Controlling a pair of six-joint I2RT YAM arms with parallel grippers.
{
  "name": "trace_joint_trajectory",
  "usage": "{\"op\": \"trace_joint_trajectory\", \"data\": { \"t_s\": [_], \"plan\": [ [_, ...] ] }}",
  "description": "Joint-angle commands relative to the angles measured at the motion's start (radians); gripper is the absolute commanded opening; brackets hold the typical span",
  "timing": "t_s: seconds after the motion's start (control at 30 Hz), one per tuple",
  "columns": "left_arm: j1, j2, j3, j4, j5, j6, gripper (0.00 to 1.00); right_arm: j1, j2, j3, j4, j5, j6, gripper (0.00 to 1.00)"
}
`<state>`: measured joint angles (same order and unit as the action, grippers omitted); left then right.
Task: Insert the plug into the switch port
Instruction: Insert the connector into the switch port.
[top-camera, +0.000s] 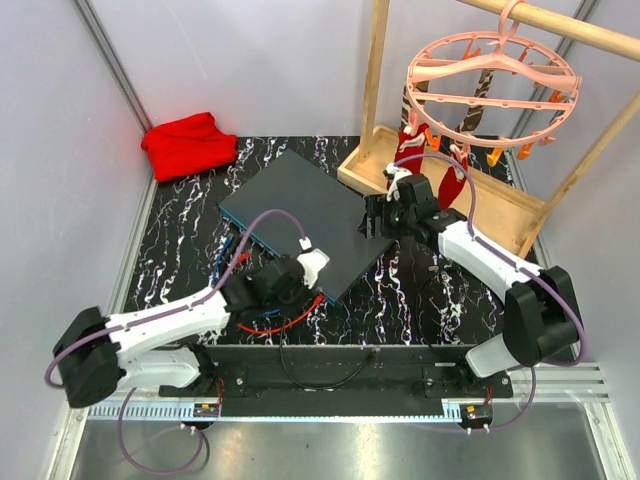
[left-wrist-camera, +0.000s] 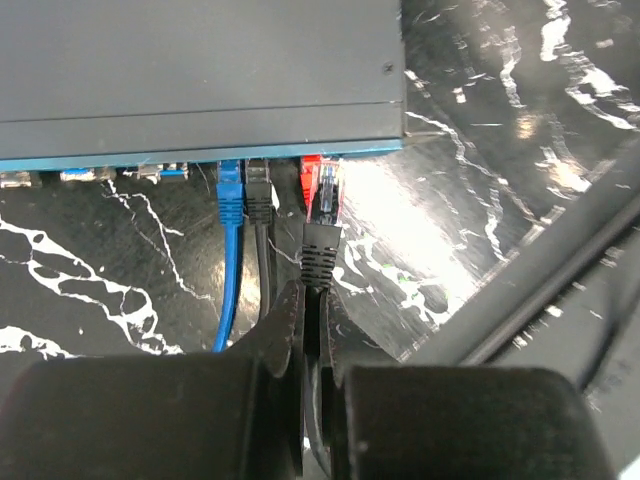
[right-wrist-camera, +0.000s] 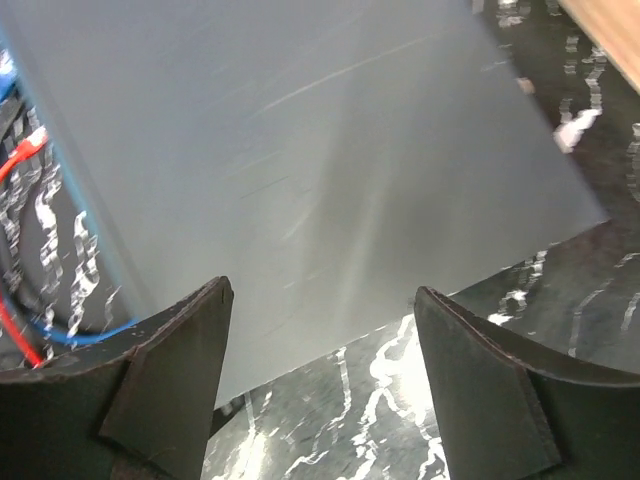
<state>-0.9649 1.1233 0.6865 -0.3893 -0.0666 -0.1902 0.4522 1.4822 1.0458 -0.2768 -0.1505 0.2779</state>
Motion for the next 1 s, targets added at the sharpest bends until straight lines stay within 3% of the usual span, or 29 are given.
{"op": "trace_joint_trajectory", "data": {
  "t_s": [0.0, 0.27, 0.97],
  "plan": [
    [-0.043, 0.052, -0.051, 0.194, -0.188, -0.054, 0.0, -0.035, 0.032, -0.021, 0.114, 0.008, -0.017, 0.84],
    [-0.046, 0.11, -0.119, 0.296, -0.222, -0.066, 0.0, -0.084, 0.079, -0.033, 0.198, -0.006, -0.042, 0.86],
    [-0.043, 0.19, -0.13, 0.348, -0.3, -0.158, 0.0, -0.155, 0.176, -0.02, 0.329, -0.058, -0.072, 0.89]
  ]
}}
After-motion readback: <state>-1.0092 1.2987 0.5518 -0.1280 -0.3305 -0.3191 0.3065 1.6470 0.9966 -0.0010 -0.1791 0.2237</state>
